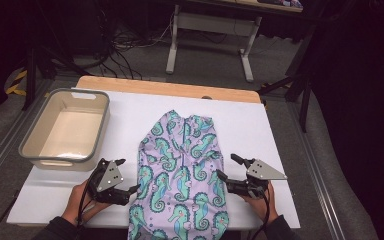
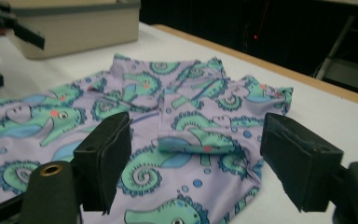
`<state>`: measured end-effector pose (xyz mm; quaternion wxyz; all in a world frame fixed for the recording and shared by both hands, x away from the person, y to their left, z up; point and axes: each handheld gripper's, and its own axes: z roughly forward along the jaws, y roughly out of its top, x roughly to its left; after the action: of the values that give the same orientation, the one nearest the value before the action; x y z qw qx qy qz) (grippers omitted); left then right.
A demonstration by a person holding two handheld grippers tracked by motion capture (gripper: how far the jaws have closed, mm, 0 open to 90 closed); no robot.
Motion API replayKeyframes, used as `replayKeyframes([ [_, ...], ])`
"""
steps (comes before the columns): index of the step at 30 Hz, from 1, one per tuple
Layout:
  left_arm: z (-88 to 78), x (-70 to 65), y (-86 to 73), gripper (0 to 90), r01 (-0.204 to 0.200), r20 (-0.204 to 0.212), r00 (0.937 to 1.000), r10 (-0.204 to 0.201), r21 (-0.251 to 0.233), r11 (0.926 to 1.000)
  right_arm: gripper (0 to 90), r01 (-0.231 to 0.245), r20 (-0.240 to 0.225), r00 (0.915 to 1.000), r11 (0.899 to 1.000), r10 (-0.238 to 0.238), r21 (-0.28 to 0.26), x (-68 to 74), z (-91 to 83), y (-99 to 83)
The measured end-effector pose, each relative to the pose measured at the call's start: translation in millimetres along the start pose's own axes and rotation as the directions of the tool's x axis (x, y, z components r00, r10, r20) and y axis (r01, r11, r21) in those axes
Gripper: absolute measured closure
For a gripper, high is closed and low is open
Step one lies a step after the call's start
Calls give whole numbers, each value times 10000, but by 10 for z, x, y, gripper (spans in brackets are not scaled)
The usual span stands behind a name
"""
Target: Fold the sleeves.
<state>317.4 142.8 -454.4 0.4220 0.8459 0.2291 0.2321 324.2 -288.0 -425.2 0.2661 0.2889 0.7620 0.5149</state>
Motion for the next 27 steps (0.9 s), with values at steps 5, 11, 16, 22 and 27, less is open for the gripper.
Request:
replayKeyframes([
  [5,4,0,-9,107,-76,7,10000,76,73,9999,187,329,194,9992,9978,-341,568,23,-6,-20],
  [11,-4,5,-19,106,48,23,10000,-48,-16,10000,168,360,216,9990,9958,-380,846,11,-54,-74],
  [16,-19,18,-43,106,167,40,9999,-166,-62,9998,165,281,227,9993,9953,-303,924,-13,-65,-106],
  [22,-60,18,-47,106,204,22,9998,-204,-308,9993,163,161,130,9998,9956,-174,925,-37,-68,-116],
  [27,-100,9,-56,103,207,63,9998,-204,-560,9982,162,86,75,9999,9973,-92,725,-49,-82,-85],
])
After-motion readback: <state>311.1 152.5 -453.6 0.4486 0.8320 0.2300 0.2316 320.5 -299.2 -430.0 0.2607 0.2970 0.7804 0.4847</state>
